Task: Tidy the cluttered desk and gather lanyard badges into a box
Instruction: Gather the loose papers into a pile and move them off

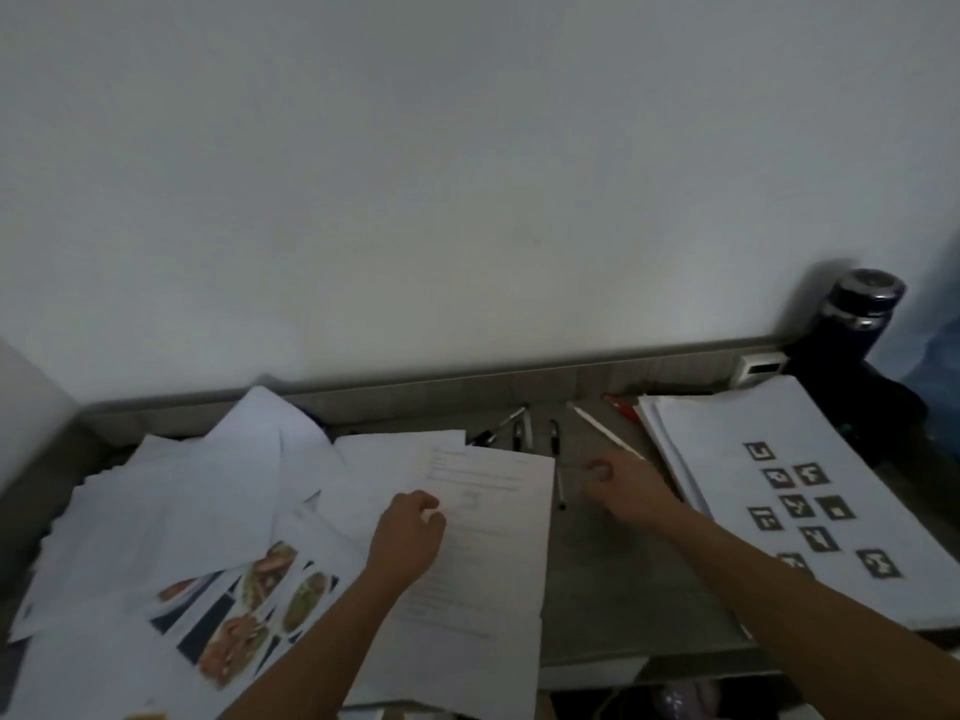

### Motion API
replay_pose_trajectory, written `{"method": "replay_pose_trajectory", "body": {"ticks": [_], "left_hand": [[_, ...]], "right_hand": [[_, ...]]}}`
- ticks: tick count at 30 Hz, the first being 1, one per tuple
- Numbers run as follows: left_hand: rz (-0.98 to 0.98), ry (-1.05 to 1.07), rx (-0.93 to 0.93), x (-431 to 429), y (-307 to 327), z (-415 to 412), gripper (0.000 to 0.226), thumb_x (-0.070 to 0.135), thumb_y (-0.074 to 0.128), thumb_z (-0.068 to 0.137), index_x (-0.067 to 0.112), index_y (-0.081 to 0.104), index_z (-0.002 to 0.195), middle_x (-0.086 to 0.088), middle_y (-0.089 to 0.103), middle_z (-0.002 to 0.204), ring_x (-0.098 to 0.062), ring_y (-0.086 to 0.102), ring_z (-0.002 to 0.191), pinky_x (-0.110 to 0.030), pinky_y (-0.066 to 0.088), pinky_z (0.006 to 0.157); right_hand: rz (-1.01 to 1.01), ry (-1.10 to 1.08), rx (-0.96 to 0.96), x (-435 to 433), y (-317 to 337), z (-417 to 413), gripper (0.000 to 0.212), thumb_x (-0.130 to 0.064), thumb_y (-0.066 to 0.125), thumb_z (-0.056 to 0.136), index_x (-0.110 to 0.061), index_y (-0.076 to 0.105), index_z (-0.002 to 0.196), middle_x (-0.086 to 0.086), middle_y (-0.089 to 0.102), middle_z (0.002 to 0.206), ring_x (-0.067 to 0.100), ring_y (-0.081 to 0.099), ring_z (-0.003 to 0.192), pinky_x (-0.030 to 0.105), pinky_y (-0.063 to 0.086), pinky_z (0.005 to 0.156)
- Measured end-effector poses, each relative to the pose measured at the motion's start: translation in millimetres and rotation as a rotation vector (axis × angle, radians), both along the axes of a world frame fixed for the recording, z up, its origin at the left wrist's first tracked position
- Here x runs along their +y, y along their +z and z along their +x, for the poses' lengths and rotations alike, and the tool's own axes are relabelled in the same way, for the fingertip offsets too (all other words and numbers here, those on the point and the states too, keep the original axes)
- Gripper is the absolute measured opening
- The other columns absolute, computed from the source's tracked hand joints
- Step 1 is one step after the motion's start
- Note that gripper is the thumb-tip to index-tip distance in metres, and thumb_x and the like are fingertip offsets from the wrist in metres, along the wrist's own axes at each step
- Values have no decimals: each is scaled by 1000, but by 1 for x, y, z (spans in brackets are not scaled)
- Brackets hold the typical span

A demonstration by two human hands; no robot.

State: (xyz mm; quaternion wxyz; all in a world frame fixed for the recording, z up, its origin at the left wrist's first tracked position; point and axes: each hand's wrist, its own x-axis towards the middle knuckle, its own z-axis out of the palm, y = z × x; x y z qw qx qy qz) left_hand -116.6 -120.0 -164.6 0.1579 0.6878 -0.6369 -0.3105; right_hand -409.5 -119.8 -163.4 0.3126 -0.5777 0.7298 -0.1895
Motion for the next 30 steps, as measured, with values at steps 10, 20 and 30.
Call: {"method": "replay_pose_trajectory", "body": {"ticks": [10,20,30], "left_hand": [[49,-276,-469,21,-47,108,59,56,26,98,34,18,152,-1,0,163,-29,1,149,-50,11,117],[-276,26,162,3,-10,168,26,15,57,94,9,59,119,-8,59,120,-21,56,108,-30,42,98],[-123,1095,754,26,-7,294,34,9,60,91,8,52,125,-14,53,121,-32,53,107,-44,49,91]], "right_hand": [[323,-303,-544,18,-4,110,30,-18,72,84,-5,62,109,10,71,96,20,65,73,24,46,55],[-307,-30,-287,-14,92,175,15,-12,61,93,-7,70,83,5,69,75,17,63,68,23,48,57],[-196,221,-779,-55,167,241,12,-20,68,84,-12,76,89,15,75,94,27,73,82,34,58,66]]}}
